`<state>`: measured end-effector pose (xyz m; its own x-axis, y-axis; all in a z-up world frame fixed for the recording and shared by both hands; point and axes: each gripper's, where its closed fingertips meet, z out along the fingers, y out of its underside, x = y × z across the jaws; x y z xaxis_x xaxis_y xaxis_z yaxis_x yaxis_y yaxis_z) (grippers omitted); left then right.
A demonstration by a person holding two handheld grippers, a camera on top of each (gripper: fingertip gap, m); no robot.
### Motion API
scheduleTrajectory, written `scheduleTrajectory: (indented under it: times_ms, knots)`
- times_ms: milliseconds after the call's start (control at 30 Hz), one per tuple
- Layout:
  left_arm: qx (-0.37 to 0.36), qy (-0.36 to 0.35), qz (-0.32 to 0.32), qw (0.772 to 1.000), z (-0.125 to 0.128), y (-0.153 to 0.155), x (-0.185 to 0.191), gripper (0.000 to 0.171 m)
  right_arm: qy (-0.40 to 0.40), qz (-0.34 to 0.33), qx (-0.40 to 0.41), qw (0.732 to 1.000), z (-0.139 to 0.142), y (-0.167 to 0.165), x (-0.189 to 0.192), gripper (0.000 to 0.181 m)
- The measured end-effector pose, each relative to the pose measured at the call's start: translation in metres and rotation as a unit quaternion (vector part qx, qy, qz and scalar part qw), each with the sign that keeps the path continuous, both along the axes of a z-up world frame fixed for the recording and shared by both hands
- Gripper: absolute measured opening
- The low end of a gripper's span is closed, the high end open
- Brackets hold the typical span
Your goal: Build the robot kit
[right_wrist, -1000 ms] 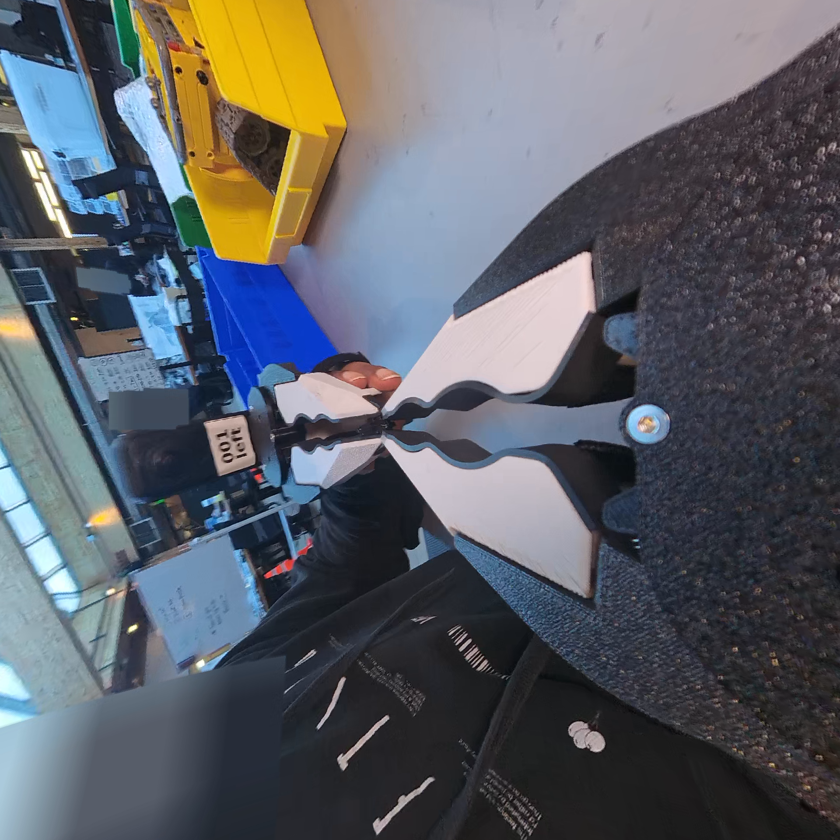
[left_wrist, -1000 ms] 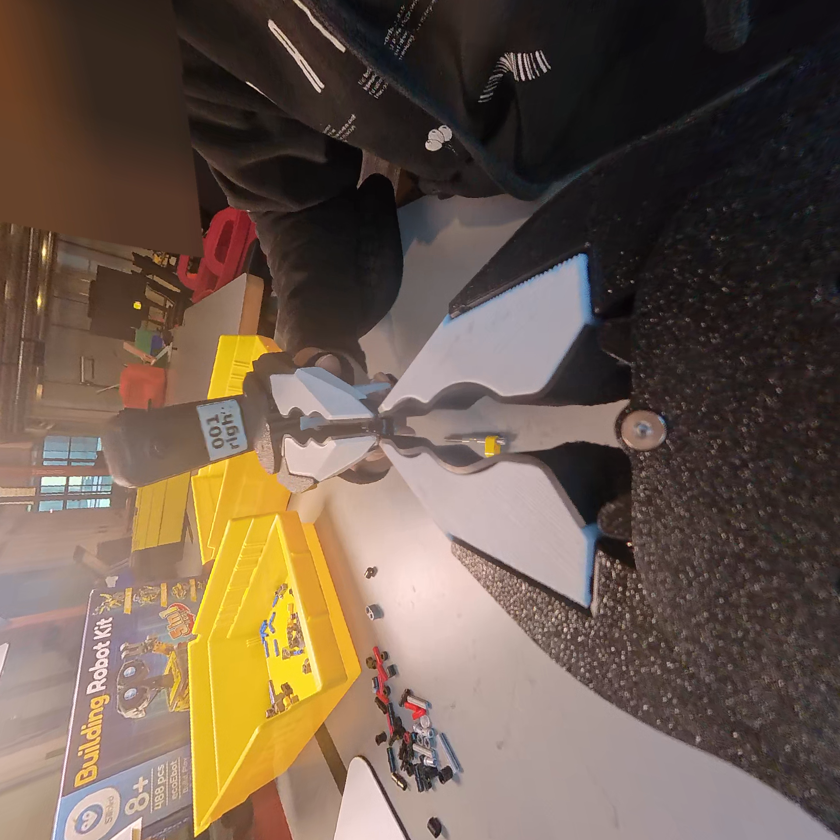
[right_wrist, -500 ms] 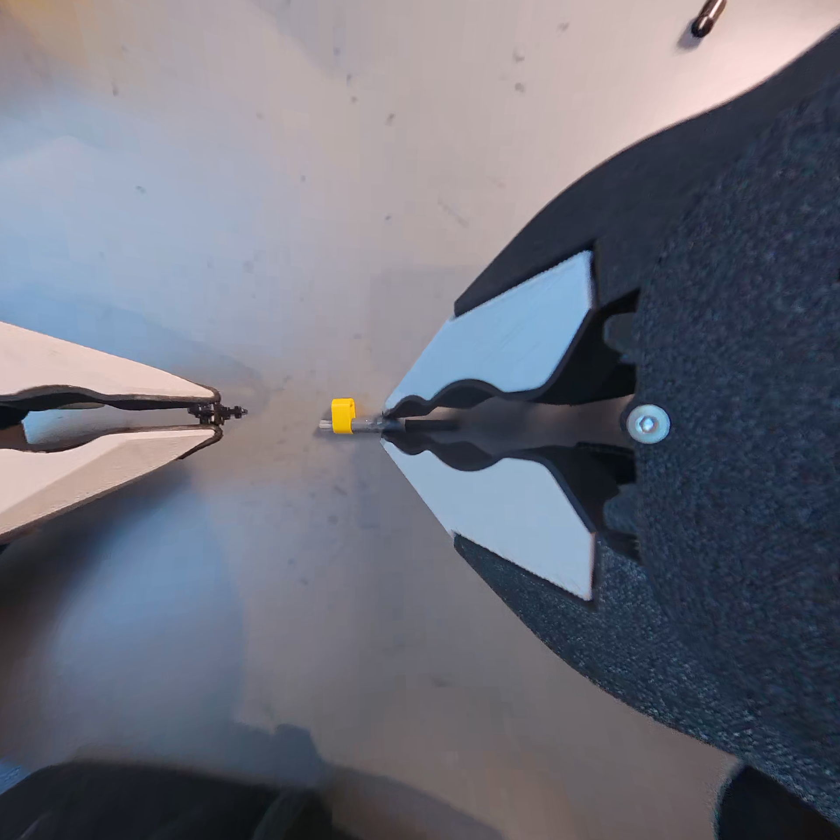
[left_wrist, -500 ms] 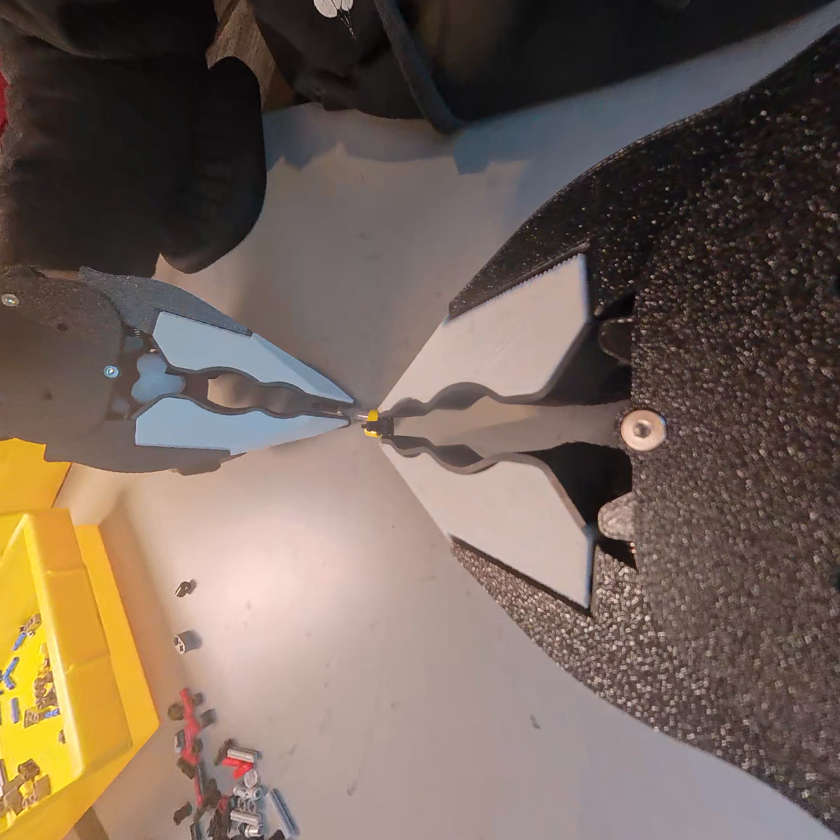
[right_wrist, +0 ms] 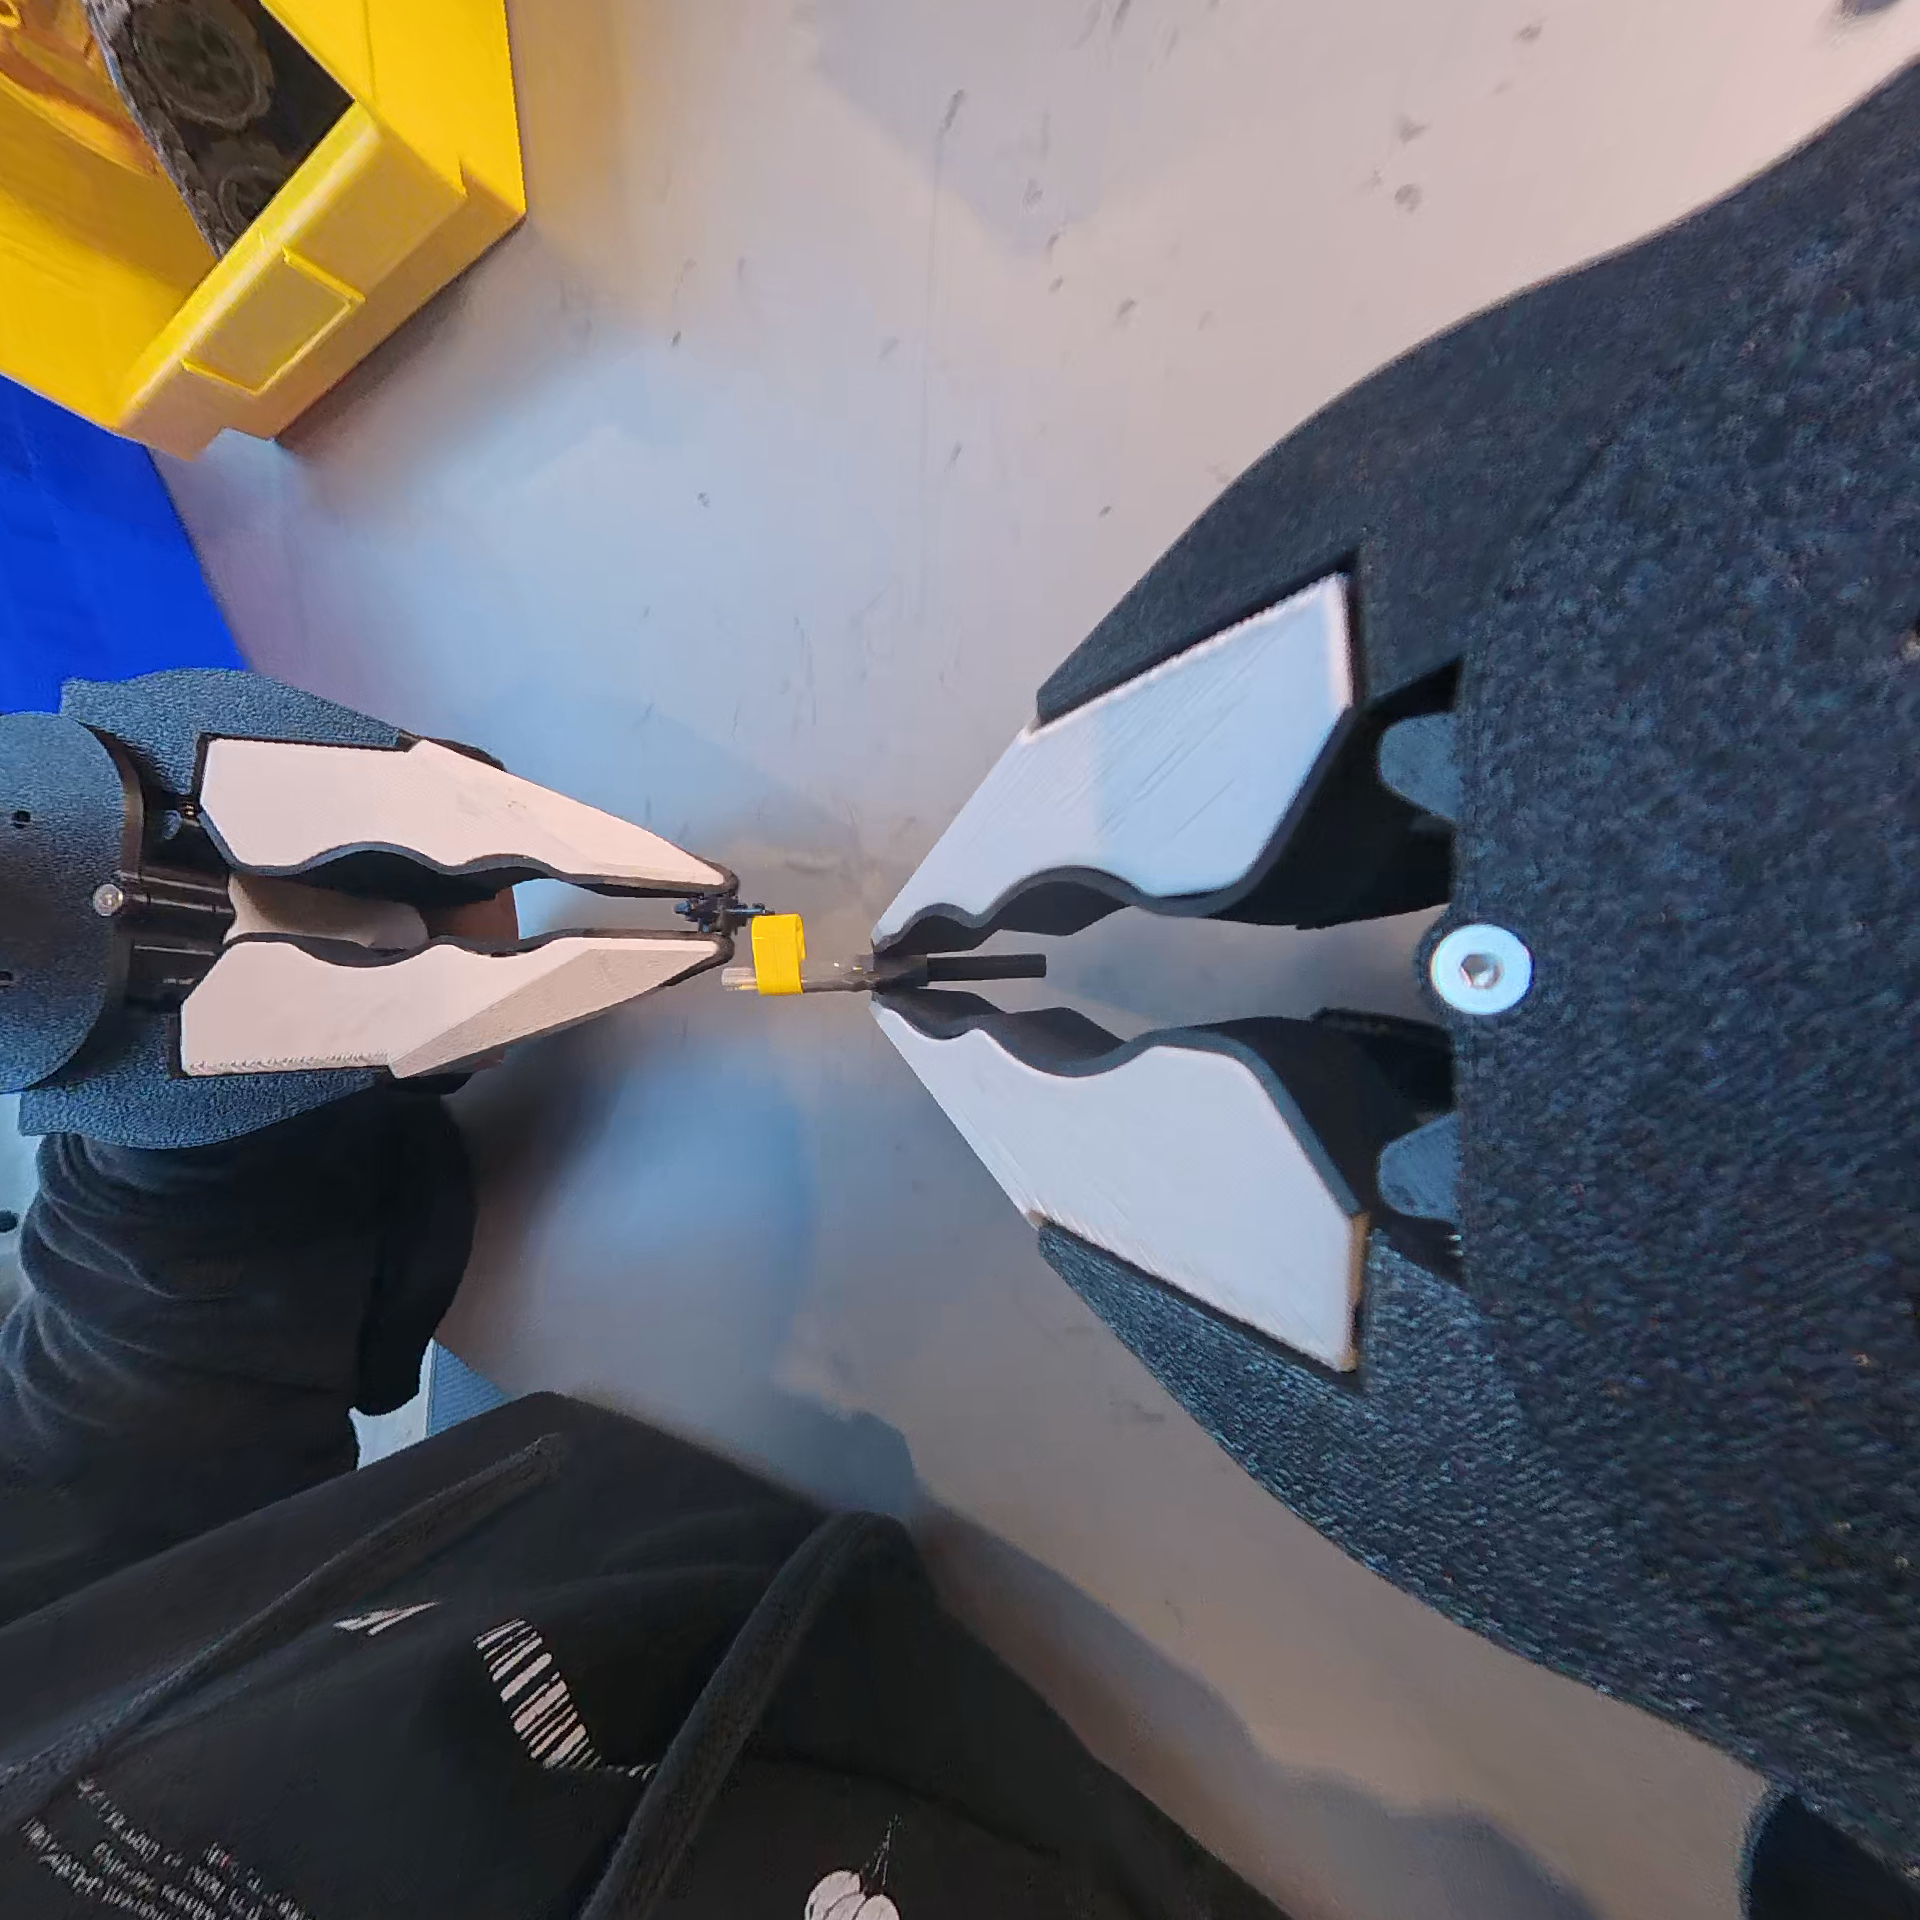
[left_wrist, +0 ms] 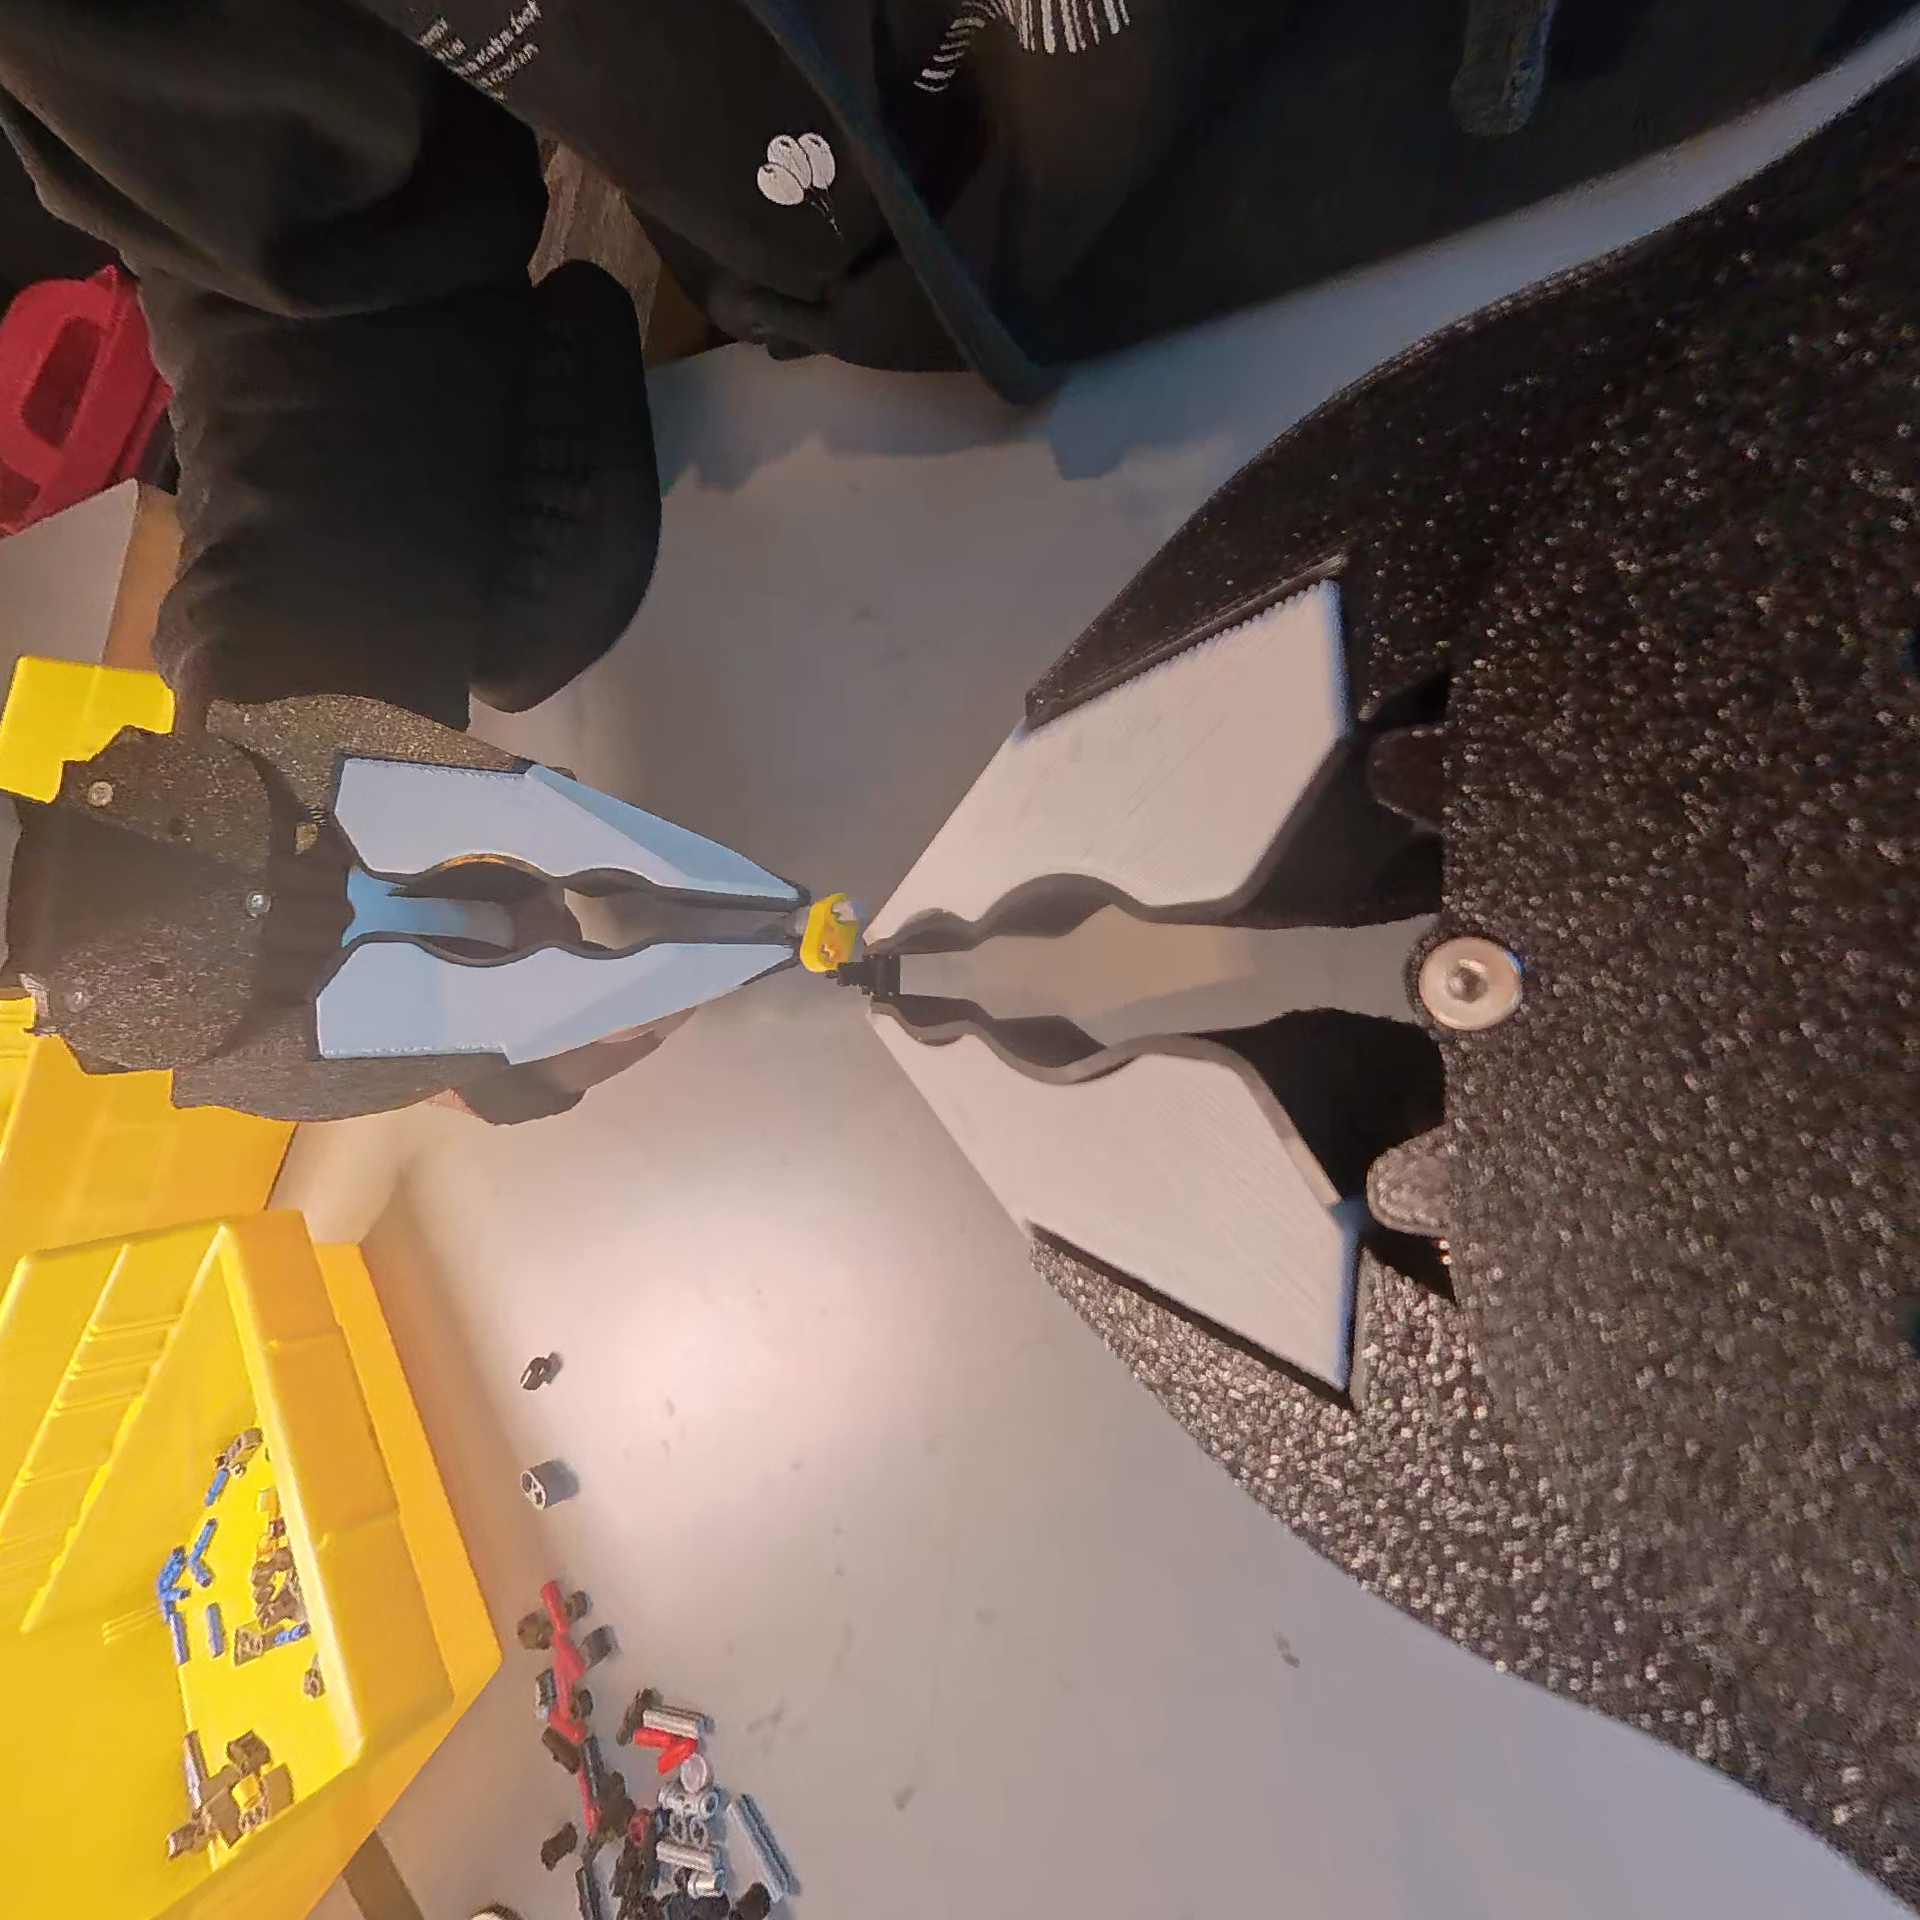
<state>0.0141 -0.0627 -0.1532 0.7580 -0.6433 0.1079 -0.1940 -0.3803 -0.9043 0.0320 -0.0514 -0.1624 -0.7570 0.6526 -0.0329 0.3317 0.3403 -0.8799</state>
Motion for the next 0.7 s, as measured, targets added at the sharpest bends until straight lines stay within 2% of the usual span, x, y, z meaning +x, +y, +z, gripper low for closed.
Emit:
scheduleTrajectory:
  times_ms: [300,700]
  knots:
    - [0.001,0.009,-0.02,1.0,-0.002,-0.004,0.006,0.006,-0.012,0.009,0.01,1.0,-0.006,-0.002,0.003,0.006]
    - [-0.005,0.054,-0.048,0.997,-0.013,-0.011,0.013,0.006,-0.037,0.035,0.029,0.998,-0.016,-0.013,0.011,0.005]
